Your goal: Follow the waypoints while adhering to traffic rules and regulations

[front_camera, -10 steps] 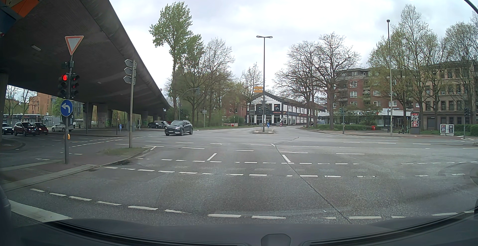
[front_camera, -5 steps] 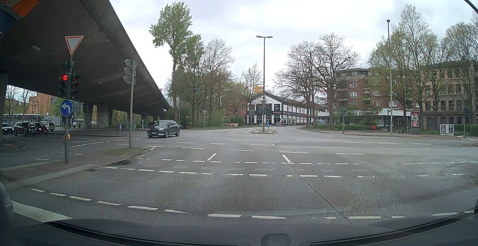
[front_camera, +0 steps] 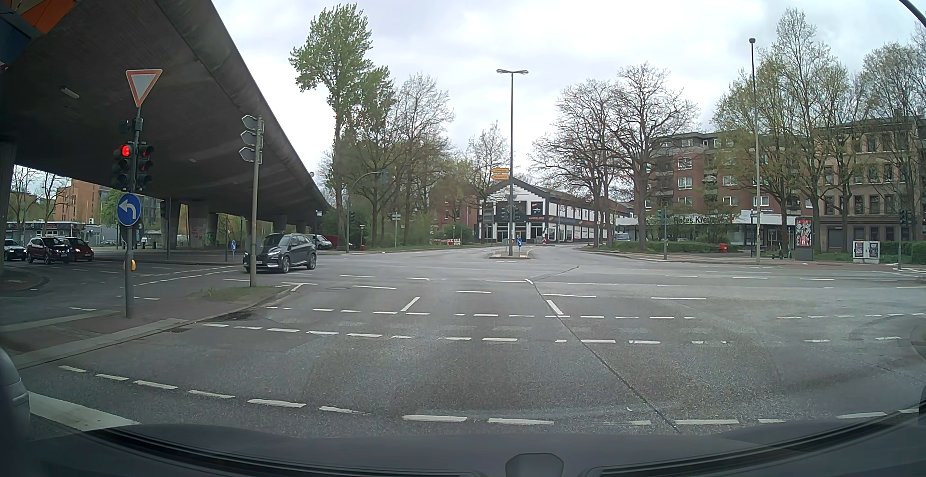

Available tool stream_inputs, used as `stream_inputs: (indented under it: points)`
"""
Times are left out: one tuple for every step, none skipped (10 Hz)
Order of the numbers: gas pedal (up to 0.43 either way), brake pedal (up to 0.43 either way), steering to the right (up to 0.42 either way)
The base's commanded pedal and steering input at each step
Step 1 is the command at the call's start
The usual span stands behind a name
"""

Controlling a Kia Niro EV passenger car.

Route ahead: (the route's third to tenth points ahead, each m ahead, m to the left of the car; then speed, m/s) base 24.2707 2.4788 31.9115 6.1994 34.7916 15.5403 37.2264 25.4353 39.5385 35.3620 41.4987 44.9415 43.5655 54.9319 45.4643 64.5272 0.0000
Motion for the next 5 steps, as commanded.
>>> stream_inputs:
  points:
    - [0.000, 0.280, -0.011]
    - [0.000, 0.280, -0.011]
    - [0.000, 0.280, -0.011]
    - [0.000, 0.280, -0.011]
    - [0.000, 0.280, -0.011]
